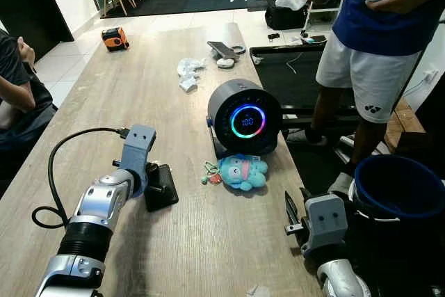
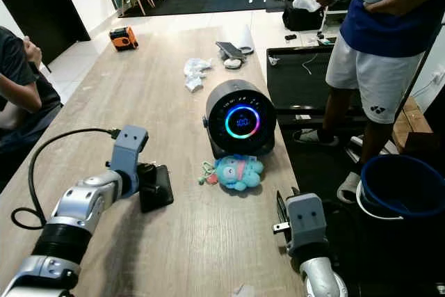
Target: Hang keys on a hook
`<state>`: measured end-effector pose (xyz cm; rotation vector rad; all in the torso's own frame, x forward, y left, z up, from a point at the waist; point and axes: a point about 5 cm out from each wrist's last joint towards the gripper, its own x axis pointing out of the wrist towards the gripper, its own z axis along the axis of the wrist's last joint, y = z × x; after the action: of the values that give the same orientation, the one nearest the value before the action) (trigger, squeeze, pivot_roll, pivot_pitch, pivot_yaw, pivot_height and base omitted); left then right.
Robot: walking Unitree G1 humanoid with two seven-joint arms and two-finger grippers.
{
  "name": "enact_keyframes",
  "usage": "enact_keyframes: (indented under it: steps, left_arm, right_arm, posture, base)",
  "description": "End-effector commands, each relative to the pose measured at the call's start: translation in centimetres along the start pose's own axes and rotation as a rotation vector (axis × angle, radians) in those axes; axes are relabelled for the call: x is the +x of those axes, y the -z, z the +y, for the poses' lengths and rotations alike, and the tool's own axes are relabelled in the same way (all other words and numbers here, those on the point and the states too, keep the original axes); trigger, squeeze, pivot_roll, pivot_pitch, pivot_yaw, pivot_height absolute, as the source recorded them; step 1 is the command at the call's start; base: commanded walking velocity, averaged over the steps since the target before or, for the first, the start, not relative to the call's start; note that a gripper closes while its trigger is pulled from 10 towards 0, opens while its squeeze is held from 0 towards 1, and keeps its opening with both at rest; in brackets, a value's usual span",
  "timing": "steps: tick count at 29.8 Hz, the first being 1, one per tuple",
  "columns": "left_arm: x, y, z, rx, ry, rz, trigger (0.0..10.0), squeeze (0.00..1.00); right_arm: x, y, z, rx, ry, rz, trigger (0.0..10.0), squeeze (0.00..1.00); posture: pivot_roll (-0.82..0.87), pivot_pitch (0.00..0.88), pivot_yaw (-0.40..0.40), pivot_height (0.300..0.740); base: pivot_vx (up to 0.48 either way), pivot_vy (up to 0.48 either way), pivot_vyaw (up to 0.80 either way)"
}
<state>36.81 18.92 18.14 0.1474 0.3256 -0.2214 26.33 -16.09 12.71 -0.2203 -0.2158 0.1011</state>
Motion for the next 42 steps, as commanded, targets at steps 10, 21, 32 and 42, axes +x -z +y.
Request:
enact_keyframes:
  steps: [10,21,32,42]
  left_arm:
    - [-1.2,-2.5,-0.1,-0.124,0.046,-0.218,10.0,0.0]
    - [-3.6,-6.4,0.1,-0.317,0.016,-0.45,10.0,0.0]
    - [-2.2,-4.2,-3.8,0.079,-0.003,-0.306,10.0,0.0]
    - [0.7,-2.9,-5.9,0.016,-0.05,-0.172,10.0,0.15]
  right_arm:
    - [-0.4,0.8,0.2,0.009,-0.003,0.04,10.0,0.0]
    - [-0.1,0.7,0.1,0.007,-0.004,0.033,10.0,0.0]
    - [0.1,0.6,0.3,0.008,-0.011,0.031,10.0,0.0]
    - [-1.1,1.0,0.3,0.019,0.014,0.059,10.0,0.0]
  posture:
    - [0.02,0.223,0.144,0.74]
    - [0.02,0.213,0.138,0.74]
    - [0.02,0.222,0.137,0.74]
    - [0.01,0.253,0.162,0.74]
  base:
    - [0.0,0.0,0.0]
    - [0.0,0.0,0.0]
    - [0.0,0.0,0.0]
    - [0.0,0.0,0.0]
